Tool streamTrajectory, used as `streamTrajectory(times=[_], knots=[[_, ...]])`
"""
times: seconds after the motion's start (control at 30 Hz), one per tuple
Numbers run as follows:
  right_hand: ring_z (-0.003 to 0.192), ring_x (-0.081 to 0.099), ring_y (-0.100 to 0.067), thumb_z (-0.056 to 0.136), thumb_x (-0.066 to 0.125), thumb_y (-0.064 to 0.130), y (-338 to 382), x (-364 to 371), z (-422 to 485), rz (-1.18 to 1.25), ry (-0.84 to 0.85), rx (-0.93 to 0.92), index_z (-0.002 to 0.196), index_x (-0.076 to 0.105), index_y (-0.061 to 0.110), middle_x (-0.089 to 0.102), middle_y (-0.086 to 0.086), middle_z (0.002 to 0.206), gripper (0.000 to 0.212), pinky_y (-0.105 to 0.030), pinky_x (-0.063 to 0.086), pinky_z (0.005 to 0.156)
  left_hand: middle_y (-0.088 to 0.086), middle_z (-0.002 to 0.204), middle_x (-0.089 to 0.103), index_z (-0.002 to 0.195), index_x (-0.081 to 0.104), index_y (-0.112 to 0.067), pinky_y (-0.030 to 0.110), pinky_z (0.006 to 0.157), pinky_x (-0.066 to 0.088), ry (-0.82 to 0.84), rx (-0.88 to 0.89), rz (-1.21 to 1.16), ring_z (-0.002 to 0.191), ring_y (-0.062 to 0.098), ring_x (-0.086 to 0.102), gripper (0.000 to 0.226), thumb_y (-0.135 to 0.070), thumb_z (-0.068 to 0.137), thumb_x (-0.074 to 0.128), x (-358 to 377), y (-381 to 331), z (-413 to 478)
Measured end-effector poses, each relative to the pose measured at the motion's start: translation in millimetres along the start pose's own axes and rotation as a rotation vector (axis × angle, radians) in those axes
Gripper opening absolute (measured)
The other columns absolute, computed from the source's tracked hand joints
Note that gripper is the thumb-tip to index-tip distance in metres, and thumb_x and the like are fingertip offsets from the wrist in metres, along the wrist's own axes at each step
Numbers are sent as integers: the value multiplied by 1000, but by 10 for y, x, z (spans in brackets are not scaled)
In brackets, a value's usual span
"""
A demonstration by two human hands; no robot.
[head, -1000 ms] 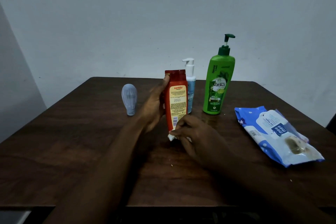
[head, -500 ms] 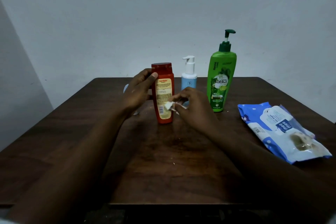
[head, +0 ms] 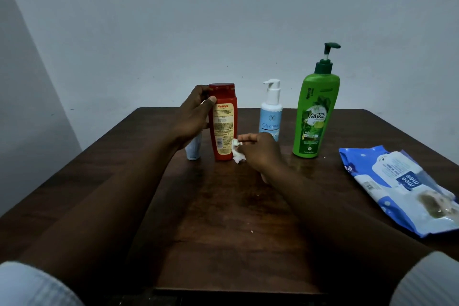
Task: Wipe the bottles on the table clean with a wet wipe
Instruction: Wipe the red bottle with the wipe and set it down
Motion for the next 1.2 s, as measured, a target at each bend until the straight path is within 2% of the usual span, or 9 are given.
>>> streamTrajectory(times=[0.27, 0.5, 0.63, 0.67, 0.77, 0.87, 1.0, 1.13, 1.2], knots=[[99, 69, -13, 86, 75, 9, -45, -1, 64, -60, -78, -37, 113, 74, 12, 75, -4, 109, 28, -36, 59, 91, -3, 123, 61, 129, 45, -20, 37, 87, 54, 40, 31, 6, 110, 9, 61, 21, -19, 109, 37, 66, -17, 16], [94, 69, -12, 86, 76, 10, -25, -8, 39, -75, -85, -59, 112, 74, 11, 75, -3, 105, 27, -30, 60, 84, -4, 127, 59, 130, 44, -22, 27, 78, 51, 51, 40, -1, 107, 4, 60, 22, -18, 109, 37, 78, -4, 11], [79, 68, -3, 86, 76, 10, -27, -23, 26, -67, -78, -65, 110, 74, 10, 74, 2, 93, 23, -16, 56, 66, -6, 124, 60, 130, 43, -22, 32, 85, 52, 73, 32, 13, 110, 5, 60, 22, -19, 109, 38, 73, -11, 21], [81, 68, -3, 86, 76, 10, -23, -25, 22, -72, -77, -66, 110, 74, 11, 74, 2, 95, 24, -16, 55, 66, -7, 124, 60, 130, 43, -22, 34, 88, 51, 80, 25, 16, 110, 5, 60, 22, -19, 109, 38, 69, -8, 25], [97, 69, -12, 86, 77, 11, -18, -19, 33, -90, -88, -68, 112, 74, 12, 75, -3, 108, 27, -30, 59, 85, -5, 126, 60, 130, 43, -23, 37, 91, 51, 82, 23, 33, 112, 8, 60, 23, -19, 109, 38, 56, -6, 24], [102, 69, -15, 86, 76, 11, -2, -5, 26, -108, -104, -65, 112, 74, 12, 75, -5, 110, 26, -38, 58, 92, 0, 133, 58, 131, 44, -21, 41, 93, 52, 57, 26, 29, 112, 9, 61, 23, -19, 109, 39, 52, -3, 7], [101, 68, -15, 87, 75, 10, 22, -14, 2, -119, -112, -81, 113, 74, 12, 74, -5, 111, 27, -34, 59, 90, 2, 136, 57, 134, 44, -19, 50, 101, 50, 57, 22, 40, 119, 17, 59, 26, -20, 109, 39, 57, -2, 2], [93, 66, -9, 88, 74, 11, 38, -49, -34, -97, -104, -93, 112, 74, 12, 74, -4, 109, 24, -22, 55, 77, 0, 135, 59, 133, 44, -23, 52, 105, 48, 62, 18, 83, 122, 19, 58, 26, -23, 108, 40, 30, 26, 13], [99, 68, -12, 88, 74, 12, 46, -75, -67, -76, -109, -94, 113, 74, 12, 75, -4, 110, 25, -27, 57, 85, -3, 134, 59, 132, 47, -28, 51, 107, 48, 46, 34, 117, 122, 18, 58, 26, -27, 107, 44, -21, 28, 19]])
Point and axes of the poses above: each hand's wrist, its own z-axis towards the middle knuckle, its own x-axis out of the palm, y = z × x, the point moved 6 cm from there along z, towards the middle knuckle
